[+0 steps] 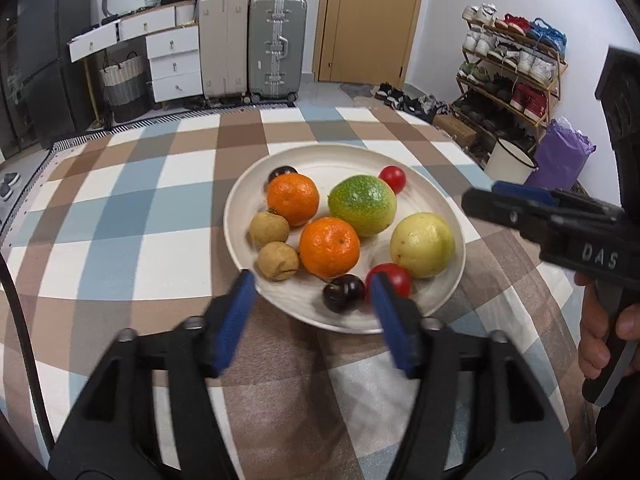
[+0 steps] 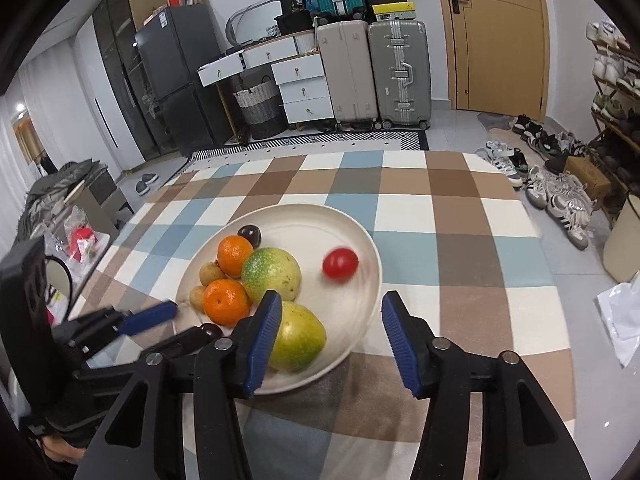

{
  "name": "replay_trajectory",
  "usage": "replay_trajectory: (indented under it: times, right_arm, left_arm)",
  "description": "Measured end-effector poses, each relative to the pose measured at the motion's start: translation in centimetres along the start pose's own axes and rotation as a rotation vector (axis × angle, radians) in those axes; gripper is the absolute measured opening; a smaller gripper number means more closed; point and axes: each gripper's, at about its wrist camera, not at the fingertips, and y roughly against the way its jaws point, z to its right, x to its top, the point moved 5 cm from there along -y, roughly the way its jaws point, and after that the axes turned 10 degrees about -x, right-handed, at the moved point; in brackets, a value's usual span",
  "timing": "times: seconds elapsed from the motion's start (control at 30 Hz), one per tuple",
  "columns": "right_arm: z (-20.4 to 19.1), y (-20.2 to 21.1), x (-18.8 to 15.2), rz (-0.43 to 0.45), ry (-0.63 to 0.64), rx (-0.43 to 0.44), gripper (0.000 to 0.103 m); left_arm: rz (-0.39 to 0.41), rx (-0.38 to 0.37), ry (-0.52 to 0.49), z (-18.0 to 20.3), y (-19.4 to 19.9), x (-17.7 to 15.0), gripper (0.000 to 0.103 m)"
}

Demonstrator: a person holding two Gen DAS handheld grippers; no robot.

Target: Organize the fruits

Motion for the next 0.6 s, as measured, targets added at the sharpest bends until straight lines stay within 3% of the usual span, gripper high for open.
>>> replay_trajectory:
  times: [0.1, 0.3, 0.4, 0.5, 0.6]
  right_arm:
    - [0.0, 1.1, -0.7, 0.021, 0.011, 0.009, 0.087]
    - [-0.3, 3.2, -2.1, 0.068, 0.021, 0.018, 0.100]
    - [-0.5, 4.1, -2.7, 0.093, 0.018, 0.037, 0.102]
    - [-0.9, 4.9, -3.2, 0.110, 0.020, 0.049, 0.102]
    - [-1.0, 5.6, -3.7, 0.140, 0.026, 0.045, 0.102]
  left_arm:
    - [0.042, -0.005, 0.007, -0.1, 1.7, -0.1, 0.079]
    - [0.093, 0.005, 0.017, -0.6, 4.5, -0.7, 0.085]
    - [0.110, 0.008, 0.026, -0.7, 5.7, -1.2, 0.089]
    - [0.138, 0.017, 0.025, -0.7, 6.8, -1.7, 0.101]
    - [0.162, 0.017, 0.023, -0.5, 7.5, -1.8, 0.102]
